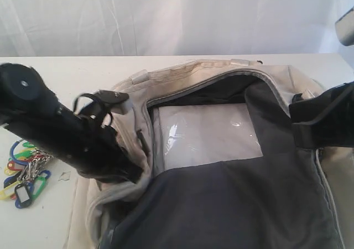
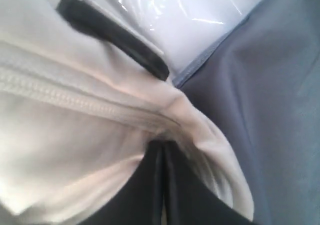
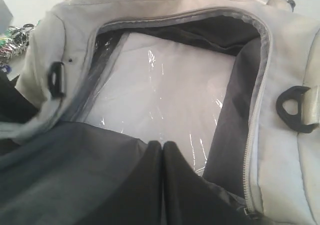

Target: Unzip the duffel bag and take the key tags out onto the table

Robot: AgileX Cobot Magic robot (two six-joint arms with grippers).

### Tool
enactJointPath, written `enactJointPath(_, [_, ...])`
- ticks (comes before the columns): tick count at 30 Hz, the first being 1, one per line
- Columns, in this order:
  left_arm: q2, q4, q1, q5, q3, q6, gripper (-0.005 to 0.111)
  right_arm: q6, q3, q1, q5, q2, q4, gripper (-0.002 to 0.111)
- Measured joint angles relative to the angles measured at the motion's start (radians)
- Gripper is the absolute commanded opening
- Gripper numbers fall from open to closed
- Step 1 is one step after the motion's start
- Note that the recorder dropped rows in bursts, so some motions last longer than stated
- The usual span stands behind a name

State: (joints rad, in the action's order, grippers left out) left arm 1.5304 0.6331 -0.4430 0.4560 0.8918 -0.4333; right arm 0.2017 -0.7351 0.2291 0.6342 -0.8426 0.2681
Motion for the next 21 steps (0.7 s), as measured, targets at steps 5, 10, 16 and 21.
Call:
enactJointPath(5, [-0.18, -0.081, 0.093, 0.085, 0.004, 0.044, 0.0, 0.0, 0.0, 0.0, 0.0, 0.0, 0.0, 0.0])
enactJointPath(10, [-0.356, -0.3, 0.182, 0.188, 0.088, 0.191, 0.0, 0.0, 0.0, 0.0, 0.0, 0.0, 0.0, 0.0])
enactJointPath(16, [-0.647, -0.433, 0.244, 0.342, 0.114, 0.262, 0.0, 0.0, 0.0, 0.0, 0.0, 0.009, 0.002, 0.0])
enactJointPath(21, [-1.032, -0.422, 0.244, 0.387, 0.049, 0.282, 0.0, 0.0, 0.01, 0.0, -0.022, 0.099, -0.013, 0.0])
